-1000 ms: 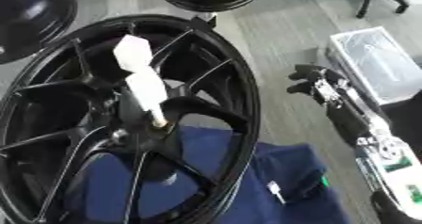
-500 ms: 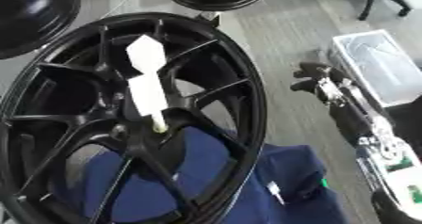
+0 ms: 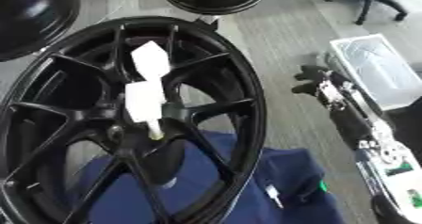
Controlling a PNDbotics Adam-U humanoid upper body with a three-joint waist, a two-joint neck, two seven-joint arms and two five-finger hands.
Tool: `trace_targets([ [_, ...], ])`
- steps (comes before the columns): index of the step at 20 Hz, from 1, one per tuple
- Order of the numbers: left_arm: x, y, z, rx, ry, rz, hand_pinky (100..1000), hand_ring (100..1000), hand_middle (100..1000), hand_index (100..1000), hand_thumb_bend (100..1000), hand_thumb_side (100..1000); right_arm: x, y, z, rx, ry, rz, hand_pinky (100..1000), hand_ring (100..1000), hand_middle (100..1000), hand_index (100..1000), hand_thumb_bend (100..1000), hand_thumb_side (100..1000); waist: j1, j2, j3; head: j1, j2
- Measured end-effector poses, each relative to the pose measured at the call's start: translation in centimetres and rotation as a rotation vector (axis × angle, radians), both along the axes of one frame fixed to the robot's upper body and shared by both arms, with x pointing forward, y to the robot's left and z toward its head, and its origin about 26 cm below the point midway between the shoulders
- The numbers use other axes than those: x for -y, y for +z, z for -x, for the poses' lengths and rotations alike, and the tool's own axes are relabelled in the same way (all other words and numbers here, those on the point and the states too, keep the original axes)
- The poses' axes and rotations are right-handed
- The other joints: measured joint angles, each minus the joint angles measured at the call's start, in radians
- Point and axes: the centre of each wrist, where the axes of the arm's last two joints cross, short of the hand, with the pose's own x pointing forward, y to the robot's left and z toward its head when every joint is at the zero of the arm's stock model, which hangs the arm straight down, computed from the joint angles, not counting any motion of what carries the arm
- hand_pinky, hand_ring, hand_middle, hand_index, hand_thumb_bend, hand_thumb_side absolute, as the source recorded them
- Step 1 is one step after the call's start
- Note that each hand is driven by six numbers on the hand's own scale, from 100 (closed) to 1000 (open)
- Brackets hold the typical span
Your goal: Pull the pin out of the wheel hub.
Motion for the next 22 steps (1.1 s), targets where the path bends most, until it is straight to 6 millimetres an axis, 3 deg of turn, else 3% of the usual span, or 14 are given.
trace_targets([
  [2,-0.1,-0.5,0.0,-0.009,0.016,0.008,799,752,774,902,532,787,0.0,0.0,0.0,0.001,0.001,0.0,894,701,727,817,100,709,-0.001,0.0,0.0,-0.002,0.0],
  [3,0.0,-0.7,-0.1,-0.009,0.019,0.013,797,749,771,900,463,786,0.0,0.0,0.0,0.001,0.001,0.0,894,701,728,818,100,709,-0.001,0.0,0.0,-0.003,0.0],
  [4,0.0,-0.9,-0.1,-0.008,0.024,0.02,785,733,755,887,333,778,0.0,0.0,0.0,0.001,0.001,-0.001,894,701,728,818,100,708,-0.001,0.0,0.0,-0.004,0.0],
  [6,0.1,-1.0,-0.1,0.005,0.045,0.046,763,702,728,859,234,773,0.0,0.0,0.0,0.001,0.001,-0.001,894,701,728,818,100,708,-0.002,0.0,0.0,-0.004,0.0],
  [8,0.6,-0.7,-0.4,0.049,0.078,0.095,741,666,694,797,144,822,0.0,0.0,0.0,0.001,0.001,-0.001,894,701,728,818,100,707,-0.003,0.0,-0.001,-0.004,0.0],
  [15,5.1,0.9,-1.7,0.323,0.002,0.504,731,645,674,759,212,812,0.0,0.0,0.0,0.002,0.003,-0.006,894,700,727,817,100,701,-0.005,0.0,-0.003,0.007,0.0],
  [19,7.4,-1.1,-3.4,0.373,-0.039,0.812,733,648,673,759,243,827,0.0,0.0,0.0,0.003,0.006,-0.011,893,699,727,817,100,698,-0.007,0.0,-0.009,0.014,0.0],
  [22,8.2,-3.1,-4.5,0.417,-0.007,0.946,739,647,677,768,261,822,-0.1,0.1,0.0,0.004,0.008,-0.018,893,698,726,817,100,699,-0.009,0.0,-0.009,0.016,0.0],
])
